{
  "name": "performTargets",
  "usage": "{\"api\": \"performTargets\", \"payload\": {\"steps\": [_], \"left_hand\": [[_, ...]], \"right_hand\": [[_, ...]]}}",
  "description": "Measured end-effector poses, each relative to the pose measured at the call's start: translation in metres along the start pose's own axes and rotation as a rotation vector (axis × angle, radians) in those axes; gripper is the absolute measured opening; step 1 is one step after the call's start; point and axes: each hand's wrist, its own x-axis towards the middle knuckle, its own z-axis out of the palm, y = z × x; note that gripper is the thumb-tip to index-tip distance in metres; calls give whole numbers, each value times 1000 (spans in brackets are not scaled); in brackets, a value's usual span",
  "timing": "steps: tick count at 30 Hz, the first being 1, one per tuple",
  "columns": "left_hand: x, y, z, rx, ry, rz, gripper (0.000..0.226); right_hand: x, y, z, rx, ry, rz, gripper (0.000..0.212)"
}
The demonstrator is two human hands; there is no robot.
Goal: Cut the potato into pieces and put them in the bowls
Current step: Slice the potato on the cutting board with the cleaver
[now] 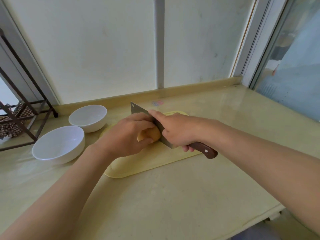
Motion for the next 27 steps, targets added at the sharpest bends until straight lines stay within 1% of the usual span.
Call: {"api": "performTargets", "payload": {"steps": [4,7,12,27], "left_hand": [[1,3,-3,7,-44,20,42],[-1,2,-5,15,-34,11,43],[-2,0,-7,26,-13,-18,40],[-2,2,-4,23,11,-5,33]], "right_hand": [[6,-3,-2,39,19,-10,79],[11,-3,-6,70,34,-24,77],[8,-6,-19,112,64,-43,79],[-8,-15,-40,70,91,-49,85]]}}
